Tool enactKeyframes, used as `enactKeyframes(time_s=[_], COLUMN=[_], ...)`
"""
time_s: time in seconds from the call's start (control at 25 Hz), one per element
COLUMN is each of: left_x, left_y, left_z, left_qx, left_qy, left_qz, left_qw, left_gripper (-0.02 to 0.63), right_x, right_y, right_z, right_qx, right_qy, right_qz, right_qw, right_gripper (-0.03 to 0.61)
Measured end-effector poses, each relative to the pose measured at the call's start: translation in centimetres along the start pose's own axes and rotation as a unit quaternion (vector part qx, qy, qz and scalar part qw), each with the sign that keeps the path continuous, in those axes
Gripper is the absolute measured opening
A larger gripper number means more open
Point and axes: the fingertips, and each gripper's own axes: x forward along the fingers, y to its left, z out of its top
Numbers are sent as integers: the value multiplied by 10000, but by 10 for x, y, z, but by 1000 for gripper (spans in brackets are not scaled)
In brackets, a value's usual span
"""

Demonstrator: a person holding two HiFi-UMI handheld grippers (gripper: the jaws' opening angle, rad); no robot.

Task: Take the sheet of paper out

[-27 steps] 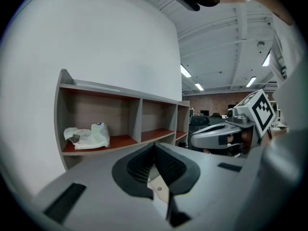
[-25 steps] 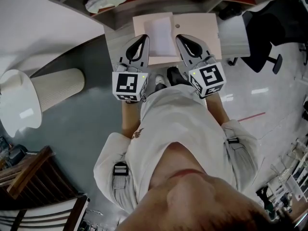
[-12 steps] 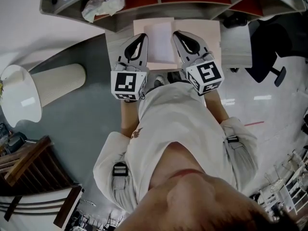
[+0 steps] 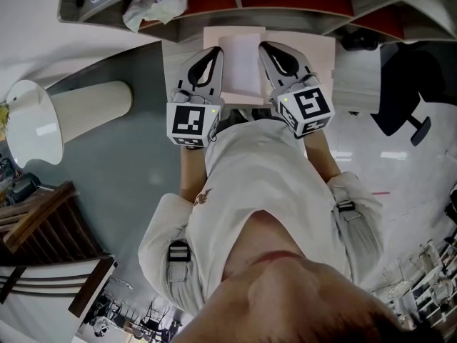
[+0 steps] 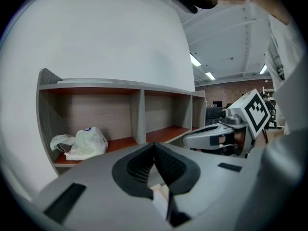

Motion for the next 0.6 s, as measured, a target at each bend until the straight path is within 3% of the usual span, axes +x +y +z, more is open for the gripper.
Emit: enactKeyframes(time_s=[0.4,0.6], left_x=[21,34], left_y=[-10,-20], left_z=[-13,-35], left_qx=[-137,-24], left_qy=[-14,197], left_qz=[-48,-194], left_qw=[9999,9996], left_gripper=[21,20], right_x=[-1,-5], right_y=[-21,-26], right_z=[-21,-46], right_qx=[210,480], right_qy=[107,176], right_qz=[61,36], right_qw=[9997,9987], right_gripper=[21,21])
